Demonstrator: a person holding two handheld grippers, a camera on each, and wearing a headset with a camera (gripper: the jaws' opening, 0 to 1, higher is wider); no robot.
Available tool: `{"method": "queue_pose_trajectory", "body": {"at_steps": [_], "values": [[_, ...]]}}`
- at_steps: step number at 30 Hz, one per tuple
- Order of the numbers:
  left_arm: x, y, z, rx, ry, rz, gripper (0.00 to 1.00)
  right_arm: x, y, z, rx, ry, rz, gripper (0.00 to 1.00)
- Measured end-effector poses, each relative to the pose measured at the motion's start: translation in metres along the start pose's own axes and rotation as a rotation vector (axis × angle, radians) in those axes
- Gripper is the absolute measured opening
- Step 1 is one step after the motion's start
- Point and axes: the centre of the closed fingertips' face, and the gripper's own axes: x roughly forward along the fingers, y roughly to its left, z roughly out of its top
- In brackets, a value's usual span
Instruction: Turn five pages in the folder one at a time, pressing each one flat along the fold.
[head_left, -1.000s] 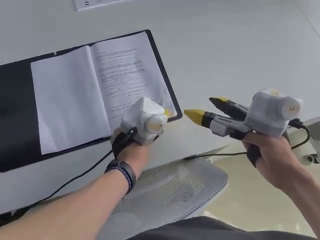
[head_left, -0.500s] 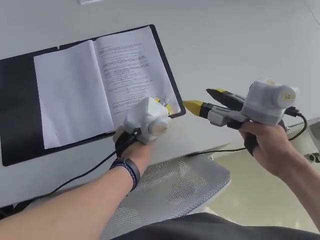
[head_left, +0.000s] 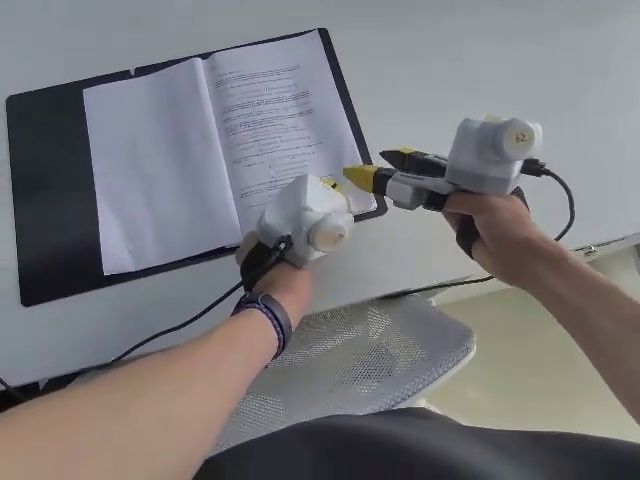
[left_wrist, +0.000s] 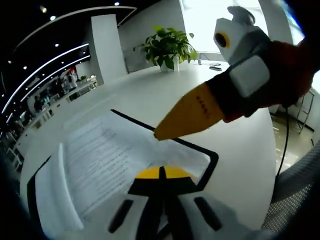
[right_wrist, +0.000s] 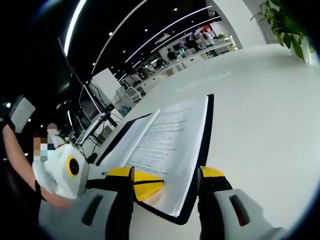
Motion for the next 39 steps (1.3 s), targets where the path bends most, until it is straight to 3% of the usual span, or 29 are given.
{"method": "queue_pose_trajectory", "body": {"at_steps": [1, 7, 9, 10, 11, 16, 21, 29, 35, 39], "values": [[0.006, 0.001, -0.001, 0.020, 0.002, -0.005, 0.00, 0.002, 0.000, -0.001, 0.001, 0.004, 0.003, 0.49], [0.006, 0.004, 0.000, -0.020, -0.008, -0.013, 0.00, 0.015, 0.002, -0.005, 0.024, 0.030, 0.016, 0.48], [0.006, 0.005, -0.001, -0.065, -0.015, -0.022, 0.00, 0.014, 0.003, -0.007, 0.014, 0.041, 0.012, 0.50], [0.005, 0.005, 0.000, -0.145, -0.028, -0.025, 0.00, 0.014, 0.003, -0.007, 0.015, 0.040, 0.011, 0.50], [0.004, 0.005, 0.000, -0.171, -0.030, -0.030, 0.00, 0.013, 0.002, -0.007, 0.015, 0.040, 0.008, 0.48], [0.006, 0.005, 0.000, -0.157, -0.004, -0.071, 0.00, 0.009, 0.001, 0.000, 0.024, 0.020, 0.000, 0.45], [0.006, 0.005, 0.000, -0.179, -0.007, -0.078, 0.00, 0.015, 0.001, -0.003, 0.016, 0.046, 0.003, 0.45], [0.006, 0.004, 0.001, -0.179, -0.014, -0.080, 0.00, 0.015, 0.000, 0.000, 0.029, 0.043, 0.005, 0.46], [0.006, 0.004, 0.001, -0.182, -0.016, -0.084, 0.00, 0.013, -0.003, 0.003, 0.075, 0.013, 0.003, 0.42], [0.006, 0.004, 0.000, -0.183, -0.013, -0.082, 0.00, 0.009, -0.005, 0.003, 0.070, 0.008, -0.009, 0.33]]}}
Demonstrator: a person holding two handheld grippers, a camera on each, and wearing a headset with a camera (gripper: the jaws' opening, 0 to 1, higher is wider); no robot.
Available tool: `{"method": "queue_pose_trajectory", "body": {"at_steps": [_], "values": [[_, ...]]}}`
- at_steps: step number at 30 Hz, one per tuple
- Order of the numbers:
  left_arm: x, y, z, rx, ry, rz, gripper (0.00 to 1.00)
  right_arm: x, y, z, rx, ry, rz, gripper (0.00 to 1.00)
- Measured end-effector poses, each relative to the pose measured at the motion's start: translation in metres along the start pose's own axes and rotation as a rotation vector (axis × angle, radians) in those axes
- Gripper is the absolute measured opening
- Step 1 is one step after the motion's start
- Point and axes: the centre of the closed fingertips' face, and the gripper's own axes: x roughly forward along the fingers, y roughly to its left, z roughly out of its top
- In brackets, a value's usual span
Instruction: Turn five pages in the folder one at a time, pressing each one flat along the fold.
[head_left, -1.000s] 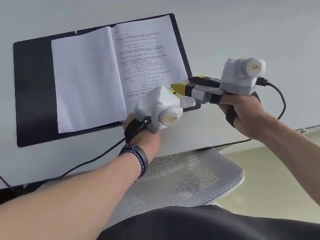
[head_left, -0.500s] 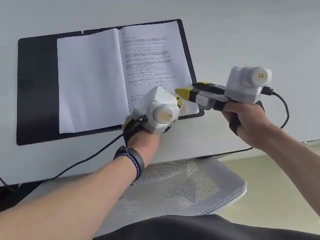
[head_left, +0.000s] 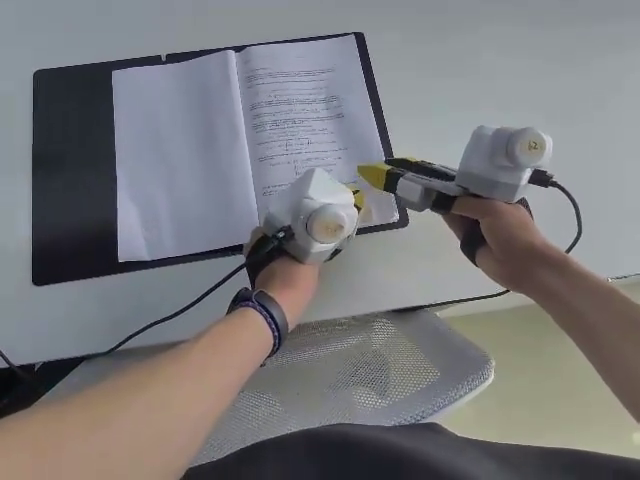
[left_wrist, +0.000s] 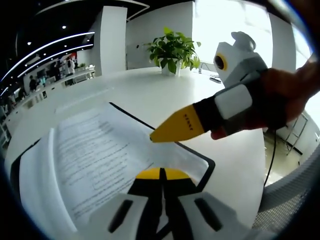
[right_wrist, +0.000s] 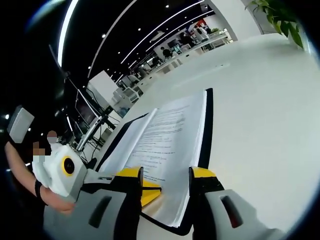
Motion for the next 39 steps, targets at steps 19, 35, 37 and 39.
{"method": "queue_pose_trajectory", "body": {"at_steps": [19, 35, 37, 39], "values": [[-0.005, -0.013, 0.000, -0.023, 0.042, -0.033, 0.25, -0.032, -0.004, -0.002, -0.054, -0.017, -0.040, 0.36], [-0.010, -0.024, -0.010, 0.160, 0.052, 0.001, 0.07, -0.094, -0.023, -0.006, -0.020, -0.099, -0.146, 0.38], [-0.009, -0.021, -0.009, 0.153, 0.048, 0.003, 0.07, -0.094, -0.023, -0.004, -0.017, -0.106, -0.145, 0.38], [-0.009, -0.021, -0.010, 0.170, 0.039, 0.006, 0.05, -0.093, -0.021, -0.002, -0.023, -0.110, -0.144, 0.39]]}}
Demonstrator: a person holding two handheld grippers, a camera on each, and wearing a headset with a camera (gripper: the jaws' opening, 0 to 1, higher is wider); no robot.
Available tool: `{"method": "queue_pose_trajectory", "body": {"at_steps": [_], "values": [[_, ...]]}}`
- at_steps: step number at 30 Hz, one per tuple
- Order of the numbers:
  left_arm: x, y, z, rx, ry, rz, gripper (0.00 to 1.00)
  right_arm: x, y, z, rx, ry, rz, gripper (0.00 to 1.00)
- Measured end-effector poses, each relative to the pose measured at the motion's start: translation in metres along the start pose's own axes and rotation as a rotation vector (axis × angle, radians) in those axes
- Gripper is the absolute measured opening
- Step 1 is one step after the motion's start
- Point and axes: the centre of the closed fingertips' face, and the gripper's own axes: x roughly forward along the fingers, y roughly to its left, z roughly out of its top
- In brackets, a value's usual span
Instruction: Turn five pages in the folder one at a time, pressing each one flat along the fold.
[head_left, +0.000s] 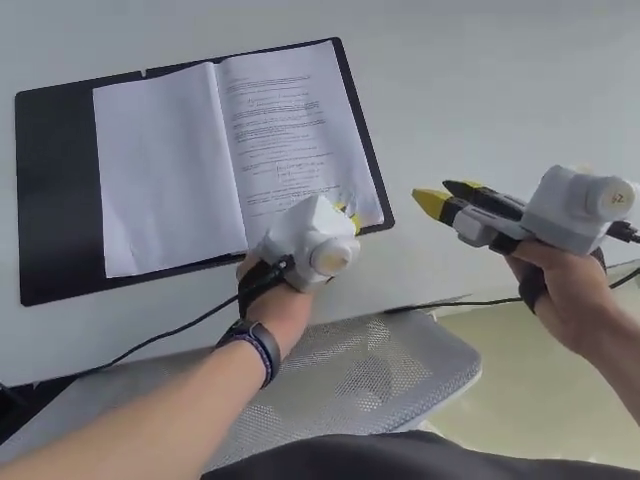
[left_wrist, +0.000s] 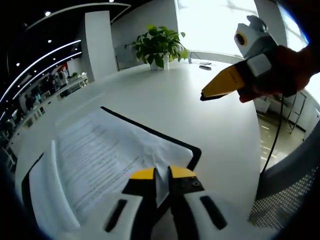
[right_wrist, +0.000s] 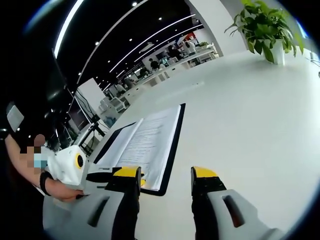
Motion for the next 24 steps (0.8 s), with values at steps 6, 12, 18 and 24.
{"method": "queue_pose_trajectory", "body": {"at_steps": [6, 12, 18, 24], "values": [[0.000, 0.006, 0.000, 0.021, -0.022, 0.036, 0.00, 0.009, 0.007, 0.007, 0.000, -0.017, 0.016, 0.39], [0.001, 0.007, 0.002, 0.014, -0.027, 0.043, 0.00, 0.039, 0.019, 0.005, -0.042, 0.031, 0.074, 0.37], [0.000, 0.011, 0.001, -0.214, -0.047, 0.023, 0.00, 0.075, 0.030, -0.003, -0.047, 0.088, 0.142, 0.36], [-0.001, 0.010, 0.002, -0.199, -0.057, 0.000, 0.00, 0.087, 0.035, -0.008, -0.059, 0.122, 0.171, 0.36]]}}
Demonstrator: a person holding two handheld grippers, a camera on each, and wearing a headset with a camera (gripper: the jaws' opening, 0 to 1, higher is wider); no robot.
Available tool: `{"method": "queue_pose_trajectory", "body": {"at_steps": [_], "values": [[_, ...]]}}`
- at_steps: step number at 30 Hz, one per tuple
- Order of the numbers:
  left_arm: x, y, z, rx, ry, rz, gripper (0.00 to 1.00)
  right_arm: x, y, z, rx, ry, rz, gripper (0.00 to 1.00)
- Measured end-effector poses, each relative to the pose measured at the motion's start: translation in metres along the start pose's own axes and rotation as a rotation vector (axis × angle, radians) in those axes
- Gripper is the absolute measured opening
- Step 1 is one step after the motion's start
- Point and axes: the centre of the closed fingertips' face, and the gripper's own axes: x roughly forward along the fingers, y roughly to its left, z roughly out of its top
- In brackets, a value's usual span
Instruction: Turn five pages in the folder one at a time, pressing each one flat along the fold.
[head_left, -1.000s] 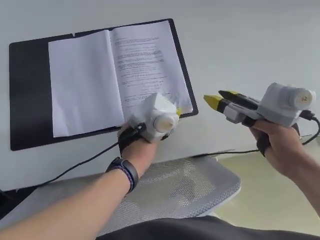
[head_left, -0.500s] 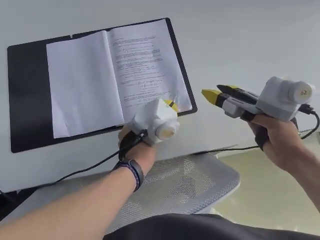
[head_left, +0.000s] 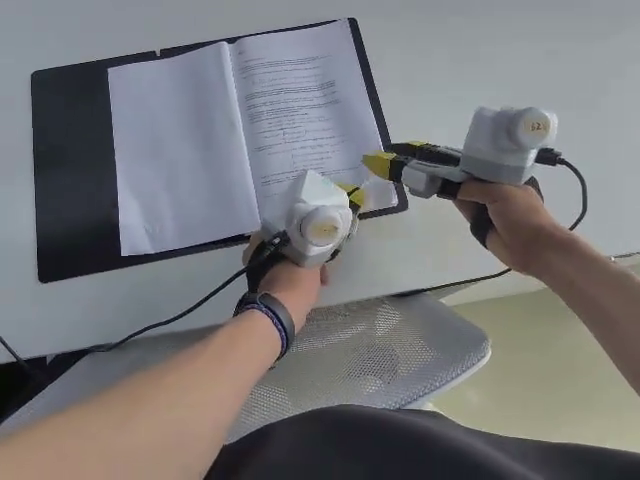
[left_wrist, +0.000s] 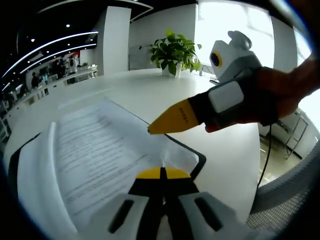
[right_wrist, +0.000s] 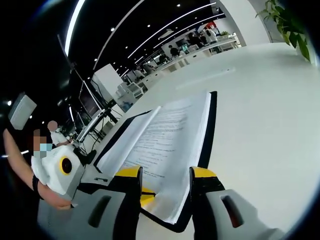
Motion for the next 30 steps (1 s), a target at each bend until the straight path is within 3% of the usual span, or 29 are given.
{"method": "queue_pose_trajectory", "body": {"at_steps": [6, 10, 15, 20, 25, 30], "values": [[0.001, -0.001, 0.000, 0.013, 0.001, -0.019, 0.00, 0.002, 0.002, -0.001, 0.005, 0.004, 0.018, 0.35], [0.001, -0.001, 0.000, 0.008, -0.003, -0.024, 0.00, 0.000, -0.005, 0.003, 0.046, -0.024, 0.005, 0.34], [0.001, -0.001, 0.000, 0.015, -0.006, -0.030, 0.00, 0.002, -0.011, -0.001, 0.046, -0.008, 0.007, 0.34], [0.002, -0.001, -0.001, 0.009, -0.010, -0.035, 0.00, 0.004, -0.007, -0.001, 0.062, -0.010, 0.025, 0.32], [0.002, 0.000, 0.000, -0.018, -0.005, -0.045, 0.00, 0.009, -0.006, -0.004, 0.094, -0.001, 0.036, 0.25], [0.002, 0.000, 0.002, -0.065, 0.012, -0.074, 0.00, 0.018, -0.002, -0.011, 0.093, 0.031, 0.026, 0.07]]}}
